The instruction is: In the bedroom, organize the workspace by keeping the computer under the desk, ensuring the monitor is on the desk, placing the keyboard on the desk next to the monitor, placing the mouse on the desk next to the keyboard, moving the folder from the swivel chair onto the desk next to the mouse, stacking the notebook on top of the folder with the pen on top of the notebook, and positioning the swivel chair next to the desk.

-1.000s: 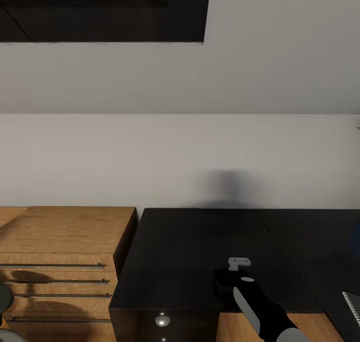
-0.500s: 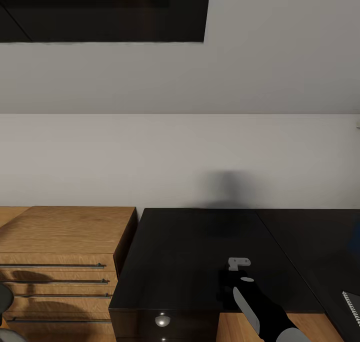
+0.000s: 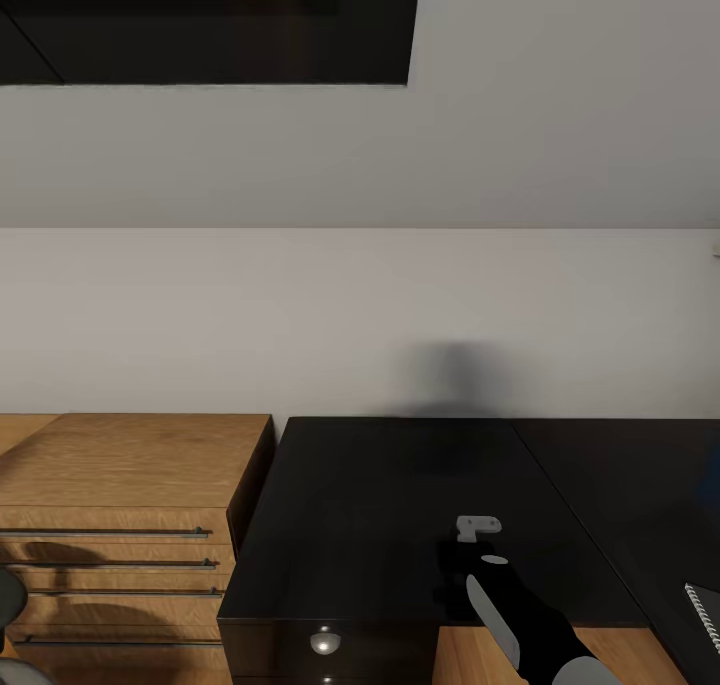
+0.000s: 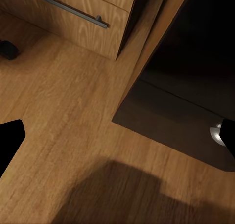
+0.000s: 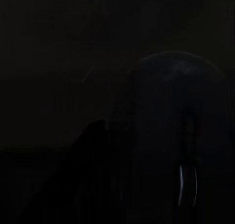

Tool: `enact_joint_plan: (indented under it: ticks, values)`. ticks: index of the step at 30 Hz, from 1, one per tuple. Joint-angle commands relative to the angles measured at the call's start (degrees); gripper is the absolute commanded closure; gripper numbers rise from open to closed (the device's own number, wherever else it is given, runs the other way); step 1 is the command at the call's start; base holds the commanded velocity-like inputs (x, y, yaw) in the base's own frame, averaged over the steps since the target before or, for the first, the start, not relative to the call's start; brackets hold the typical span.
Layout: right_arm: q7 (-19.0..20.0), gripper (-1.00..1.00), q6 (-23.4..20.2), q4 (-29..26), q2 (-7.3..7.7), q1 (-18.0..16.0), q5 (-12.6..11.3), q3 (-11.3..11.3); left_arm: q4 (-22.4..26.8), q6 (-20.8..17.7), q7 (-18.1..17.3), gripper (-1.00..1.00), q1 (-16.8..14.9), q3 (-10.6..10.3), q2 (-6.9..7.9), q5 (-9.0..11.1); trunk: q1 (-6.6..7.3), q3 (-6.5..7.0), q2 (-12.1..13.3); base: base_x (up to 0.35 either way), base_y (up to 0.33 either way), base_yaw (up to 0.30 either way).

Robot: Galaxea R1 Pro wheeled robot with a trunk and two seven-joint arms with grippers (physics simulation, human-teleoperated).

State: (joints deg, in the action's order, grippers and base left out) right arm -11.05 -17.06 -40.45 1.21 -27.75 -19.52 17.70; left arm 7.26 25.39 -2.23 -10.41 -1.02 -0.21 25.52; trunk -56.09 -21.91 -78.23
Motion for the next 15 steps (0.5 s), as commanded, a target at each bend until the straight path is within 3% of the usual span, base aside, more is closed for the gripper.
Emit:
enact_joint_plan:
  ticks: [1, 15]
  values:
    - [-0.5, 1.00, -0.2, -0.1, 0.10, 0.0, -1.2, 0.4, -0.1, 0.2, -0.2, -1.00, 0.0, -0.1, -0.02, 0.5, 0.00, -0.07, 0.0, 0.000, 0.000, 0.000]
    - [-0.6, 1.00, -0.2, -0.3, 0.11, 0.0, -1.3, 0.3, -0.1, 0.2, -0.2, -1.00, 0.0, -0.1, -0.04, 0.5, 0.00, -0.07, 0.0, 0.000, 0.000, 0.000]
